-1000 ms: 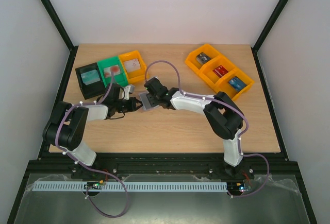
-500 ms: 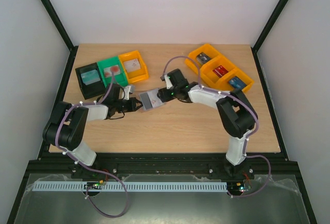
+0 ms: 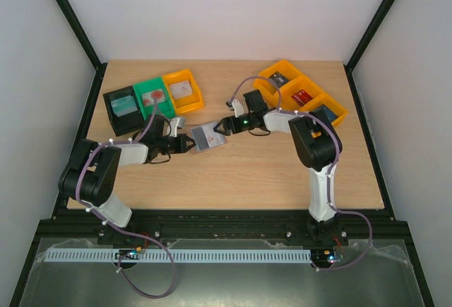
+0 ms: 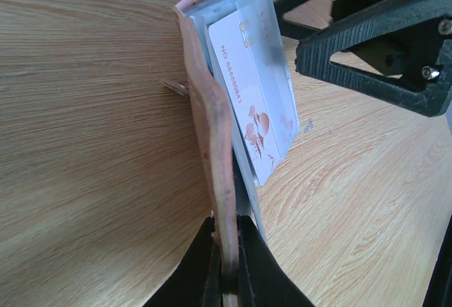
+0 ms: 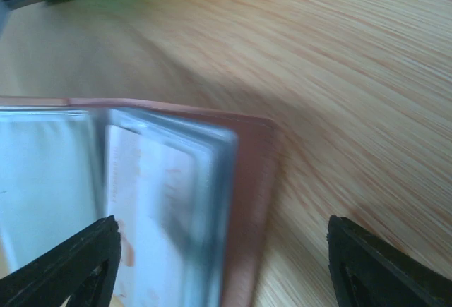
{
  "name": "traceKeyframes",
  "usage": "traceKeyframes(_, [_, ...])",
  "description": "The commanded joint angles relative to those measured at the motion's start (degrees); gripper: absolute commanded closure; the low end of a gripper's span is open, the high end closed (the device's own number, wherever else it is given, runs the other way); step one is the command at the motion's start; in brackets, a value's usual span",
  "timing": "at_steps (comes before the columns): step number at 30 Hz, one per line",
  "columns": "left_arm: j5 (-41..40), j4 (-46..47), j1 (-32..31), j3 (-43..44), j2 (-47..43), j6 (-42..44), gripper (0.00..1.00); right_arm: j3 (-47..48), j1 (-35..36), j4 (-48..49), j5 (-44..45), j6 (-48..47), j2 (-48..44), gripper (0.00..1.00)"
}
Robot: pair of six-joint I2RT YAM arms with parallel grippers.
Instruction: Take the credit cards out of the card holder
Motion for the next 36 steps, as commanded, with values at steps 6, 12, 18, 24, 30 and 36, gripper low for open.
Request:
traceKeyframes(6, [1.0, -0.3, -0.4, 0.4, -0.8, 1.1, 0.98, 2.9, 0.4, 5.3, -13.4, 3.2, 5.6, 0.22])
traceKeyframes(12, [1.3, 0.4, -0.4, 0.2, -0.3, 0.4, 0.98, 3.6, 1.7, 1.5, -18.3, -0.1, 7.0, 0.23])
traceKeyframes(18, [0.9, 0.2, -0.4, 0.1, -0.3, 0.7, 0.98, 2.8, 2.4, 1.0, -20.9, -0.7, 5.8, 0.4])
traceKeyframes(24, [0.5, 0.1, -0.4, 0.1, -0.3, 0.7, 0.98, 1.1, 2.4, 2.6, -19.9, 2.1, 4.3, 0.71])
traceKeyframes(30, [0.2, -0.2, -0.3, 0.3, -0.7, 1.1, 0.98, -0.3, 2.5, 4.0, -17.0, 5.8, 2.7, 0.98])
traceKeyframes(36, [-2.3, -2.2, 0.0, 1.5, -1.8, 1.8, 0.82, -4.3, 2.5, 5.7, -5.0, 11.2, -5.2, 0.98])
